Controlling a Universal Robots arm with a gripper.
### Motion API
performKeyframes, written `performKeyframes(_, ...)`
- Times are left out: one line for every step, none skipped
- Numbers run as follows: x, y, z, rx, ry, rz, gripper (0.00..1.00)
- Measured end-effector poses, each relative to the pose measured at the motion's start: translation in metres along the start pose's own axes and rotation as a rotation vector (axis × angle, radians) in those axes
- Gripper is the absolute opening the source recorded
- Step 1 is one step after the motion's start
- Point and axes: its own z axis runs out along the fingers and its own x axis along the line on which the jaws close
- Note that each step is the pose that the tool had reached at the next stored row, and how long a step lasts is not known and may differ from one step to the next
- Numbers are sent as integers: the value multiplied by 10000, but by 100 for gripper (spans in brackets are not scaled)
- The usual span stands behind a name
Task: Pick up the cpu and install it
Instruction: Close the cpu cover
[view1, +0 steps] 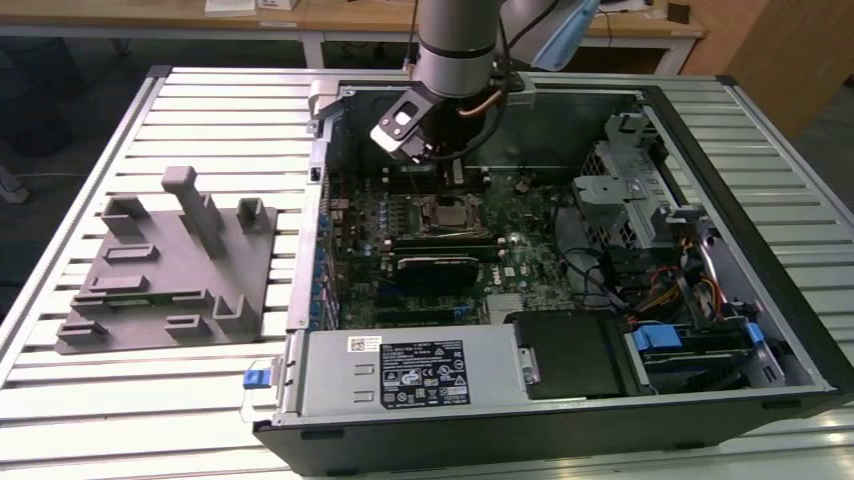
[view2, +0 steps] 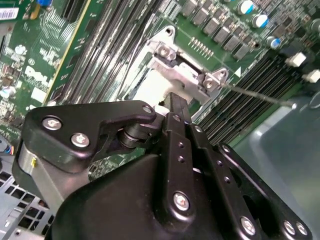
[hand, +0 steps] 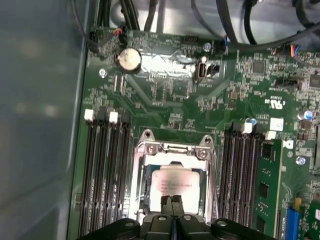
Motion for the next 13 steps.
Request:
performKeyframes(1,-13,9,0,0,-1,11)
performKeyframes(3,-24,18,0,0,0,11)
performKeyframes(4,-35,26,0,0,-1,11)
performKeyframes(5,-46,35,0,-1,-1,11)
performKeyframes(6,-57,44,0,0,-1,11)
performKeyframes(8,-68,52,0,0,0,11)
performKeyframes(9,-78,60,0,0,0,11)
performKeyframes(10,-86,68,0,0,0,11)
performKeyframes(10,-92,78,0,0,0,11)
performKeyframes(11,-94,89,0,0,0,11)
performKeyframes(12,-94,99,0,0,-2,11)
performKeyframes(12,-94,110,-1,1,-2,11)
performKeyframes(13,-95,118,0,0,-2,11)
